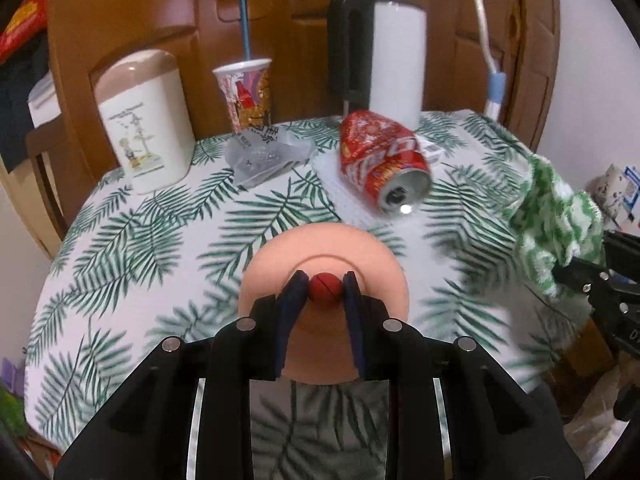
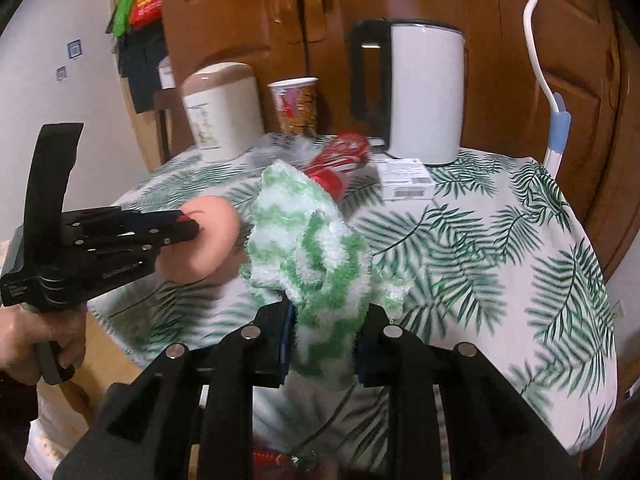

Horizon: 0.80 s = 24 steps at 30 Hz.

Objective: Collect trash
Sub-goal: 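Lower the peach lid and striped cloth and release both into the pink bin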

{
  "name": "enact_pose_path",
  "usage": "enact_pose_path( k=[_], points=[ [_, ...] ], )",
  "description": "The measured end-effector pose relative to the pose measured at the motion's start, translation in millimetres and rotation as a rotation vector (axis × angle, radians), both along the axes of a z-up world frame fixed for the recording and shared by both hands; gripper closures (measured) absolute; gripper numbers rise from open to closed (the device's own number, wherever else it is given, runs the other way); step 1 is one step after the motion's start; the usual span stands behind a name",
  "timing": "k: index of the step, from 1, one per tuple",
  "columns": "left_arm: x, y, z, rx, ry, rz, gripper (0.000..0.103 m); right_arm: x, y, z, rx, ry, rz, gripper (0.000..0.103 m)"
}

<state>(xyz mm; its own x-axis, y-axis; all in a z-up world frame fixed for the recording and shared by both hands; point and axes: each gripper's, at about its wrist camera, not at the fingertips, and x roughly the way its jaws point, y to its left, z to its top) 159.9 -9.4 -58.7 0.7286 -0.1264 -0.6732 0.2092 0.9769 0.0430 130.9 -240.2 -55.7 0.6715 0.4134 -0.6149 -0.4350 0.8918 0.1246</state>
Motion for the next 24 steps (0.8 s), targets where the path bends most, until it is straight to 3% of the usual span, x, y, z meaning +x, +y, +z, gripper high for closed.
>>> enact_pose_path(
  k=[8,15,18,24],
  points=[
    [-85.7,-0.4,1.3,0.005,-0.015,-0.038,0.078,-74.3,11.7,1.5,0.023,-0.007,0.052,0.08],
    [-147.4,-2.8,-15.7,0.021,0.003,-0.059,0.078,-129.3,17.8,-19.5,0.017,0.019,0.086,0.08],
    [-170.5,-4.0,-34.1,0.034,0.031,-0.068,0.078,-145.9,19.4,-39.8,0.009,0.051,0.098,0.08],
    [-194.4,-5.3,-102.2,0.039,0.155,-0.067,0.078,-161.1,27.5,-100.2,-0.023,0.155,0.117,0.08]
  ],
)
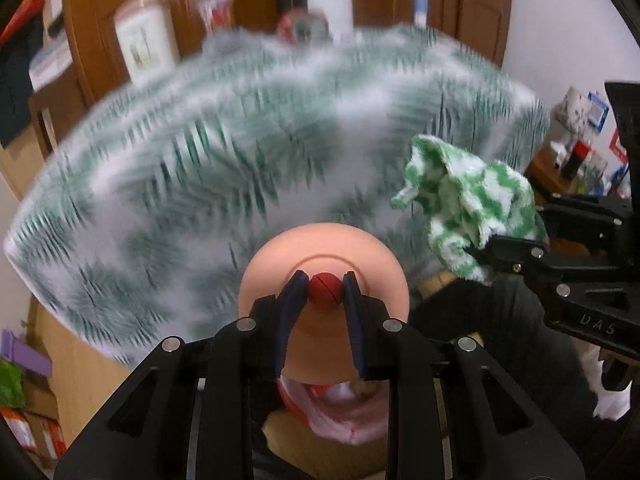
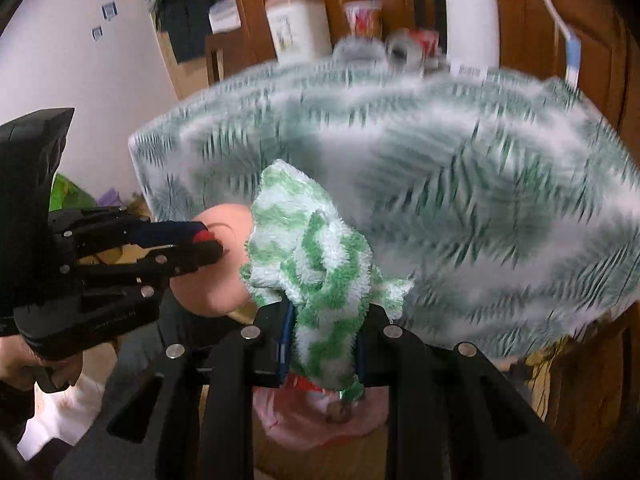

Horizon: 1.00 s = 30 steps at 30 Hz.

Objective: Collect trash
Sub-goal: 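Lower the peach lid and striped cloth and release both into the pink bin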

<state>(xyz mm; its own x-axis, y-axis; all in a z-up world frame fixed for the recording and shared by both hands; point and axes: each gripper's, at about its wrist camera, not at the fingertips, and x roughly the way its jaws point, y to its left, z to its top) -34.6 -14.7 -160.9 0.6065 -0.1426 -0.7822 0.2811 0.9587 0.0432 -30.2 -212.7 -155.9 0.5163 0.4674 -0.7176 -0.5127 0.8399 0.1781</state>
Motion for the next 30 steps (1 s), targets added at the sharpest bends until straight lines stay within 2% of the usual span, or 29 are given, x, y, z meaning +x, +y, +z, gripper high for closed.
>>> enact_pose_path(
  k=[7,13,22,30],
  points=[
    [1.7,5.9,-102.1,0.022,0.186,0.024,0.078,7.8,10.6,-86.6,-0.053,0.139,0.005,0.08],
    [13.9,14.7,-171.7,0.054,0.325,0.031,0.078,21.6,25.0,-158.2,-0.127,0.274,0.028,0.08],
    [39.4,14.2,-233.7,0.074,0.467,0.044,0.078,41.2,43.5,-240.2,-0.218,0.453,0.071,0.08],
    [57.7,10.5,-268.6,0.074,0.552,0.05,0.078,53.3,49.0,-278.7,-0.257,0.541,0.068,0.08]
  ],
)
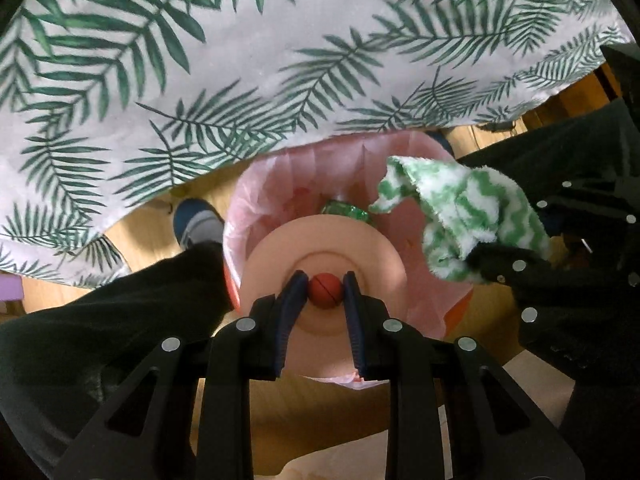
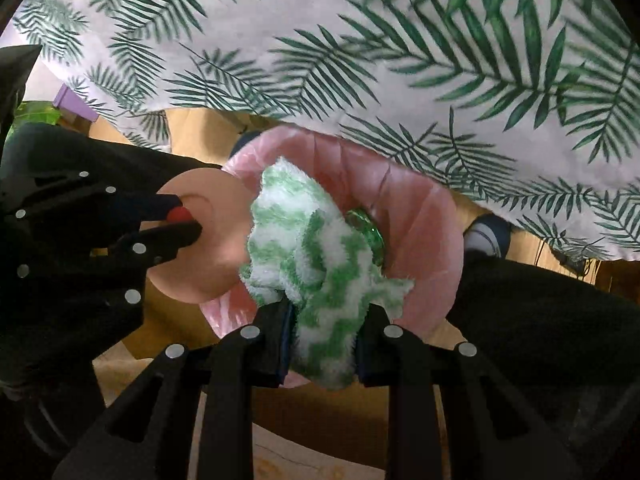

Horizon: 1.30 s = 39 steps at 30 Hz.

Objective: Collect trash
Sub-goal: 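Lower the peach lid and striped cloth and release both into the pink bin, then raise both open tools back up toward the table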

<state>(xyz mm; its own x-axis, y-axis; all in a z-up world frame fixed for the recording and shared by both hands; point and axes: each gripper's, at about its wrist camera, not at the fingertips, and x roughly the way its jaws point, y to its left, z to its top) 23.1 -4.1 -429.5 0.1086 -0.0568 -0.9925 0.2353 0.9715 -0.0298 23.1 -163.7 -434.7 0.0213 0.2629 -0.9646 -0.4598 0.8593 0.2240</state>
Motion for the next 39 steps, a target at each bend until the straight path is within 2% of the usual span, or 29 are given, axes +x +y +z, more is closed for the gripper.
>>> enact_pose_path(
  k=[5,10,14,19,23,29,35,37,39],
  points=[
    [8.8,-1.9,-16.2,0.004,0.037,0.004,0.077,5.5,-0.9,-9.6,-0.013,0.018,0.0,0.079],
    [11.8,-5.6,-15.8,0.007,0.033,0.0,0.071,8.0,0.0,-17.3,-0.015,0.035,-0.009,0.079],
    [11.1,-4.3,-14.4,0.017,0.024,0.015,0.06,8.9,0.6,-23.2,-0.016,0.054,-0.015,0.079],
    [10.3,4.0,-14.3,0.03,0.013,0.046,0.06,8.1,4.6,-28.6,-0.022,0.062,-0.002,0.078],
    [9.8,10.8,-13.0,0.04,0.005,0.083,0.054,8.0,8.6,-33.9,-0.029,0.068,0.01,0.076],
    [10.4,17.2,-11.7,0.045,0.004,0.122,0.053,8.1,14.5,-39.4,-0.042,0.065,0.026,0.072],
    [10.4,16.7,-10.3,0.052,0.003,0.134,0.047,7.9,18.2,-39.3,-0.042,0.049,0.036,0.063],
    [11.0,17.9,-10.7,0.055,0.006,0.137,0.047,8.5,17.8,-39.2,-0.043,0.046,0.038,0.053],
    [11.5,18.4,-10.5,0.056,0.004,0.141,0.037,8.4,18.4,-39.0,-0.041,0.042,0.041,0.046]
  ],
)
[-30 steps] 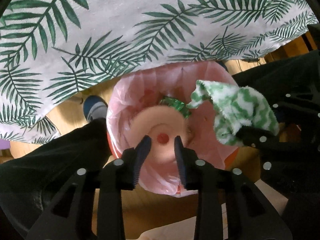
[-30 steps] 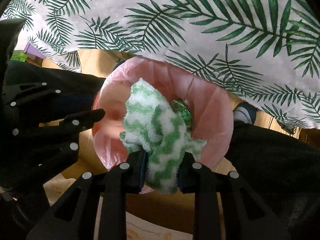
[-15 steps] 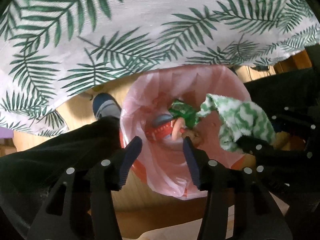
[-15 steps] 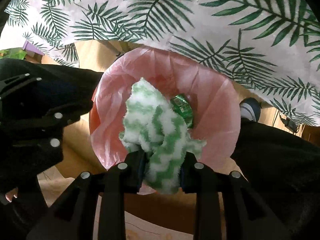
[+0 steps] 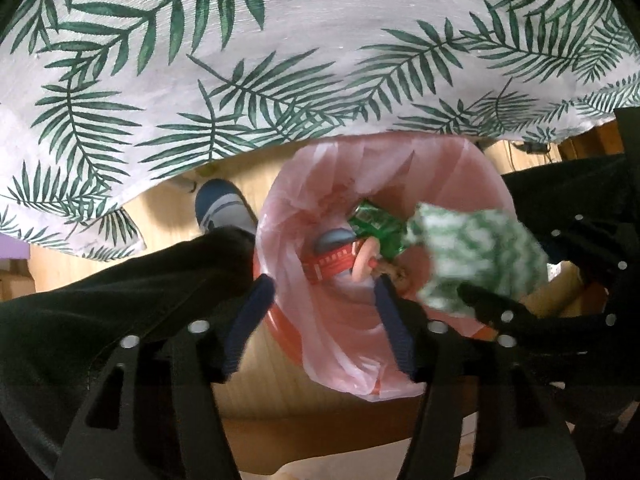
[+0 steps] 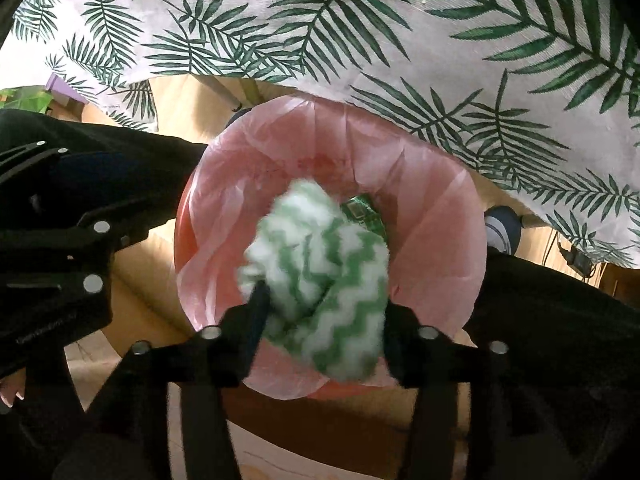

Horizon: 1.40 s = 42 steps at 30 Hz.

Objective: Collect trash
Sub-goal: 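Raise both open tools back up toward the table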

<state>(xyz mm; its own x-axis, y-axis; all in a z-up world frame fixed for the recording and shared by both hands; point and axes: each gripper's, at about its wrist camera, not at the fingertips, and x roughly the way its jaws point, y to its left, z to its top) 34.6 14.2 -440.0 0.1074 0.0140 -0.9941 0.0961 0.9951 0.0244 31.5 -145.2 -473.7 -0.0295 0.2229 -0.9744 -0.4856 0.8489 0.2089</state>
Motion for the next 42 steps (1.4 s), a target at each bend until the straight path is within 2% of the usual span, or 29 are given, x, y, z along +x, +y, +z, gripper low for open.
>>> enact_pose_path(
  k=[2,3,6,8,9,10,12,18,23,25,28,30,32,36,39,42],
  points=[
    [0.5,0.7,1.1,0.004,-0.006,0.002,0.036,0.3,0.1,0.5,-0.002,-0.007,0.002,0.04],
    [1.0,0.6,1.1,0.003,-0.005,0.002,0.036,1.2,0.4,0.7,-0.004,-0.009,0.002,0.032],
    [1.8,0.9,0.4,0.005,-0.003,0.003,0.035,2.9,0.1,1.5,-0.008,-0.017,0.001,0.023],
    [2.2,0.7,1.1,0.003,-0.004,0.004,0.035,4.4,-0.9,3.6,-0.016,-0.033,0.0,0.012],
    [2.5,1.0,2.3,0.002,-0.008,0.006,0.033,5.0,-1.5,5.4,-0.025,-0.047,-0.001,0.006],
    [2.3,1.4,3.9,0.001,-0.014,0.007,0.03,5.2,-2.4,6.7,-0.032,-0.057,-0.001,0.005],
    [2.3,1.9,9.9,-0.002,-0.04,0.014,0.022,6.3,-3.8,11.8,-0.053,-0.085,-0.008,0.005],
    [0.8,3.8,22.2,-0.016,-0.083,0.034,0.017,9.0,-7.3,24.7,-0.155,-0.157,-0.028,0.005],
    [-3.0,7.2,30.6,-0.044,-0.098,0.054,0.017,8.2,-18.1,41.9,-0.117,-0.167,-0.069,0.005],
    [-4.7,7.8,34.5,-0.046,-0.11,0.061,0.017,3.0,-19.6,52.0,-0.126,-0.209,-0.044,0.005],
    [-7.2,12.8,44.2,-0.106,-0.126,0.103,0.017,-5.9,-17.3,65.8,-0.161,-0.279,-0.007,0.005],
    [-9.0,12.9,51.9,-0.091,-0.146,0.116,0.016,-9.8,-22.3,78.2,-0.139,-0.281,-0.013,0.005],
    [-12.0,13.3,63.1,-0.09,-0.163,0.113,0.016,-12.8,-29.2,89.1,-0.098,-0.263,-0.031,0.005],
    [-18.4,17.6,85.9,-0.054,-0.193,0.13,0.014,-24.2,-39.7,114.2,-0.079,-0.261,-0.042,0.005],
    [-26.6,19.6,113.7,-0.052,-0.223,0.119,0.011,-36.7,-46.7,141.2,-0.048,-0.301,-0.053,0.005],
    [-39.5,19.0,151.7,-0.06,-0.302,0.094,0.006,-47.2,-52.0,176.1,-0.037,-0.371,-0.061,0.005]
  ],
)
